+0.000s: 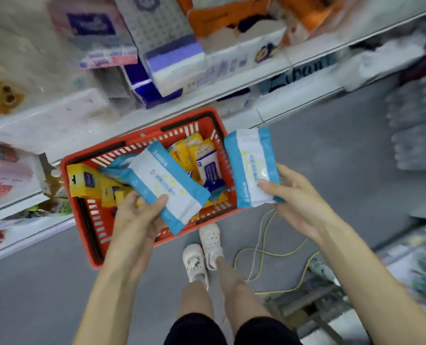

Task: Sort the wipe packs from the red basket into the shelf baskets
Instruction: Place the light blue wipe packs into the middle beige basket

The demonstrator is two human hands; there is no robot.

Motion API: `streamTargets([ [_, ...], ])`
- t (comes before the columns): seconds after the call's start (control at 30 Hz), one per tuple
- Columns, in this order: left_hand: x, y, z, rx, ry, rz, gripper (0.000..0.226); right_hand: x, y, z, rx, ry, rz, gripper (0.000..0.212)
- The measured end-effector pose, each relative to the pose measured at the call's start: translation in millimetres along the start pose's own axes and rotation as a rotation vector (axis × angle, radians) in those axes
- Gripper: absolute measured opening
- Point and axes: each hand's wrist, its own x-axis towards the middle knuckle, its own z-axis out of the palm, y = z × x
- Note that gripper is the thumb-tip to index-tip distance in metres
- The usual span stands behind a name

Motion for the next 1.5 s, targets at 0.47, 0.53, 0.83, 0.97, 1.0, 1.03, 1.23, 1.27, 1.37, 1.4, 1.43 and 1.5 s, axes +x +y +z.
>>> streamTargets([
  [0.47,-123,85,117,0.261,-0.254,0.205,0.018,-168,-91,-16,0.166,0.281,-0.293,0.052],
  [0.53,-125,92,141,0.276,-0.283,0.219,0.020,-174,-106,-29,0.214,0.277,-0.307,0.048],
  [0.83,-84,91,312,0.173,-0.308,0.185,0.031,-124,-208,-146,0.286,0.383,-0.316,0.022],
  [0.97,-53,72,414,0.159,-0.231,0.170,0.022,-97,-272,-227,0.208,0.424,-0.378,0.018],
  [1.0,-47,68,438,0.168,-0.208,0.170,0.020,-93,-288,-248,0.190,0.437,-0.396,0.016],
  [1.03,-44,64,461,0.173,-0.196,0.169,0.017,-90,-304,-267,0.173,0.445,-0.415,0.015],
  [1.23,-35,62,576,0.157,-0.200,0.152,0.022,-77,-387,-357,0.217,0.467,-0.470,0.024],
  [1.27,-30,64,596,0.152,-0.203,0.158,0.025,-73,-398,-370,0.244,0.477,-0.477,0.024],
  [1.37,-11,70,655,0.126,-0.220,0.157,0.029,-61,-428,-407,0.319,0.517,-0.487,0.020],
  [1.4,-4,72,675,0.115,-0.227,0.152,0.028,-56,-437,-419,0.344,0.537,-0.481,0.018],
  [1.43,5,74,695,0.105,-0.238,0.142,0.026,-50,-447,-432,0.365,0.551,-0.473,0.016],
  [1.5,24,75,735,0.076,-0.268,0.119,0.026,-36,-469,-459,0.388,0.567,-0.466,0.015],
])
